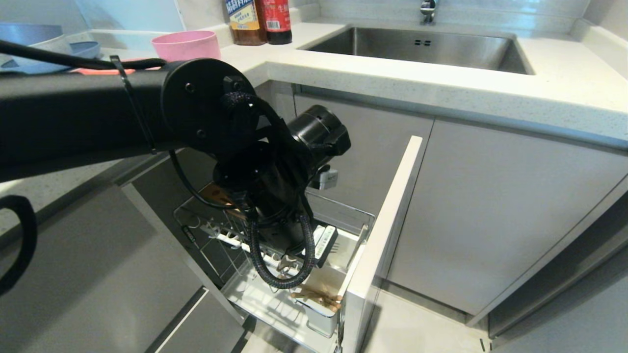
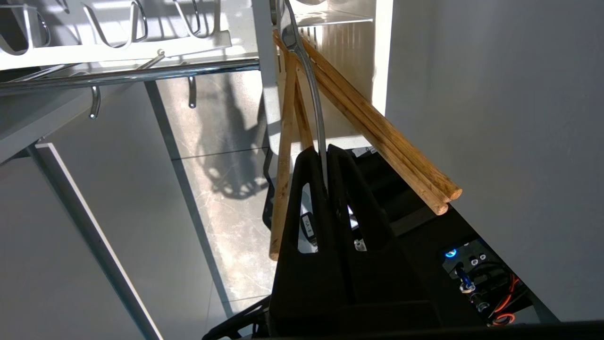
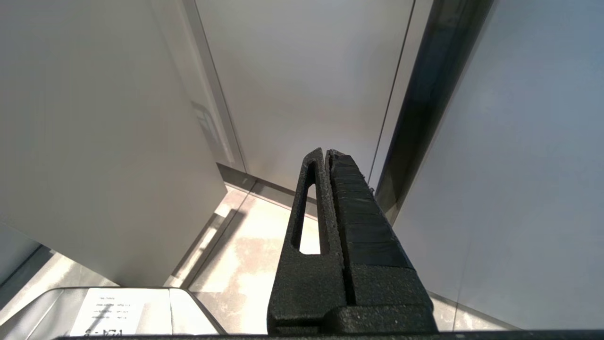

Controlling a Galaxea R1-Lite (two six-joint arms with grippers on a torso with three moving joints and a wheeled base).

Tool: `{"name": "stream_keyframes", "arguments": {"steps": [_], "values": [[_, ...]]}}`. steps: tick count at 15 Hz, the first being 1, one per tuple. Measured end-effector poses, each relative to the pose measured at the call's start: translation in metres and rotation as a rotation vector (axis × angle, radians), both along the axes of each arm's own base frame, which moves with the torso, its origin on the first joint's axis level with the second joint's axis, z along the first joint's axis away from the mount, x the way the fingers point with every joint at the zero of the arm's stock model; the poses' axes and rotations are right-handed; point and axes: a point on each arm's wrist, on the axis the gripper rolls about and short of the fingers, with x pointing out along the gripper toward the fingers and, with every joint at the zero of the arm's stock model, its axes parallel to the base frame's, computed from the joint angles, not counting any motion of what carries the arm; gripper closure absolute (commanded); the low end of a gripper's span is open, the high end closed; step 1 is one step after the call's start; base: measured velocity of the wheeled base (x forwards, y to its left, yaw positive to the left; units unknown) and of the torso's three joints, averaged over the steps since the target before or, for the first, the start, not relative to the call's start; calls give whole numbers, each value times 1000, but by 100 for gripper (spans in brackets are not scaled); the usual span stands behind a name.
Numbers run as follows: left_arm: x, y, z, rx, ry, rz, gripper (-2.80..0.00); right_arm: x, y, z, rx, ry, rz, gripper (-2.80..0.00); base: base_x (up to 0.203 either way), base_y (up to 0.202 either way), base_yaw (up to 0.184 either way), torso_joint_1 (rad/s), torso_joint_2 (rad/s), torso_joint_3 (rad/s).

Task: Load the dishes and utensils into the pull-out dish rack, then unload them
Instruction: Pick up the fork and place it in the cupboard

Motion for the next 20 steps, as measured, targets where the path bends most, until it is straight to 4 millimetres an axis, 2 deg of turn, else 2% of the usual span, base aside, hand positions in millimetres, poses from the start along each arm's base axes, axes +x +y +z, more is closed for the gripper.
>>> {"name": "stream_keyframes", "arguments": {"steps": [20], "values": [[22,-32,-44,29,26,-8,0,0,0,0,0,0,0,0,0,0,0,0,0,0]]}}
